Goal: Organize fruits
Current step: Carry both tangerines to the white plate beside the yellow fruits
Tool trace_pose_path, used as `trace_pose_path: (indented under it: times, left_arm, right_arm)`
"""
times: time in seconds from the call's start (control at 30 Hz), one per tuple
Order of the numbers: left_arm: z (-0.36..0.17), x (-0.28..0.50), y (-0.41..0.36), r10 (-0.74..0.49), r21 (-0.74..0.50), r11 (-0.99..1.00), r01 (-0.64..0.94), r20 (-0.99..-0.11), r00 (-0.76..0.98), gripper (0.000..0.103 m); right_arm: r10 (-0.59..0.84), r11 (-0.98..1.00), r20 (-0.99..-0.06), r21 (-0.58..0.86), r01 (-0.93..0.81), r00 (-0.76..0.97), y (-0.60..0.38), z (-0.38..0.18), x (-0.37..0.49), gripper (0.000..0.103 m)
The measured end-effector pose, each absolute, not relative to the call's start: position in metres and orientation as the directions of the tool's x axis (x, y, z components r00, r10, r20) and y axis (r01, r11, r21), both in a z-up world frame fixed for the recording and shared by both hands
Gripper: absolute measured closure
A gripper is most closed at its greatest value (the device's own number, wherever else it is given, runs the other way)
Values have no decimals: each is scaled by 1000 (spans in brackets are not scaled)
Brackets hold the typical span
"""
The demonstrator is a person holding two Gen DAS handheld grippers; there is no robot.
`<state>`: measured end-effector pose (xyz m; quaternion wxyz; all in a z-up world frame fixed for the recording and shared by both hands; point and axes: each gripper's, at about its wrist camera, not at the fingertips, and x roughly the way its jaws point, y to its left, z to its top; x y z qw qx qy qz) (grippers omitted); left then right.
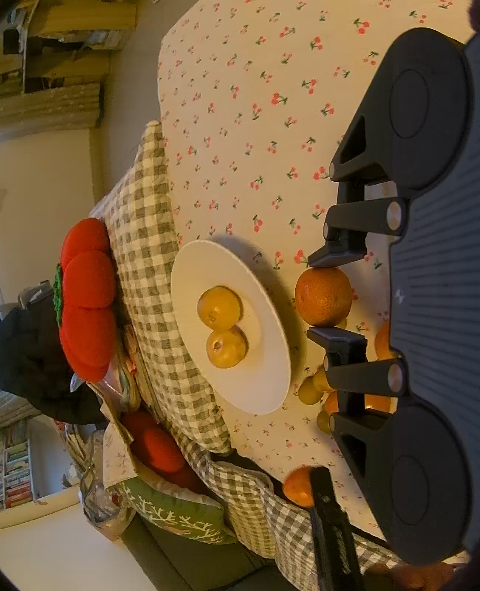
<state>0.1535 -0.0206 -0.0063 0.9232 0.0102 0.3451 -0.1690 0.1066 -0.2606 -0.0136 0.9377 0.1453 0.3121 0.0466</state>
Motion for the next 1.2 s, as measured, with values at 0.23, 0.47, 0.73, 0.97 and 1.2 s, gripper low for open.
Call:
trace_pose_path:
  times: [0.23, 0.47, 0.73, 0.97, 1.2]
  left_arm:
    - [4, 169, -41, -341, -41, 916, 400, -607, 718, 65]
    - [6, 188, -61, -365, -43, 897, 440, -633, 682, 65]
    - [1, 204, -78, -371, -3, 878, 478, -633, 680, 65]
    - [-6, 214, -88, -370, 9, 873, 488, -641, 673, 65]
    - [-10, 223, -96, -373, 2, 873, 488, -640, 672, 65]
  right_arm:
    - [194, 945, -554, 326, -3, 810, -265, -6, 116, 72]
    - [236, 919, -543, 394, -4, 806, -268, 3, 136, 72]
    - [251, 898, -539, 439, 14, 804, -277, 4, 158, 72]
    - [255, 906, -552, 423, 3, 794, -273, -3, 171, 72]
    - [247, 916, -572, 402, 5, 782, -273, -9, 177, 72]
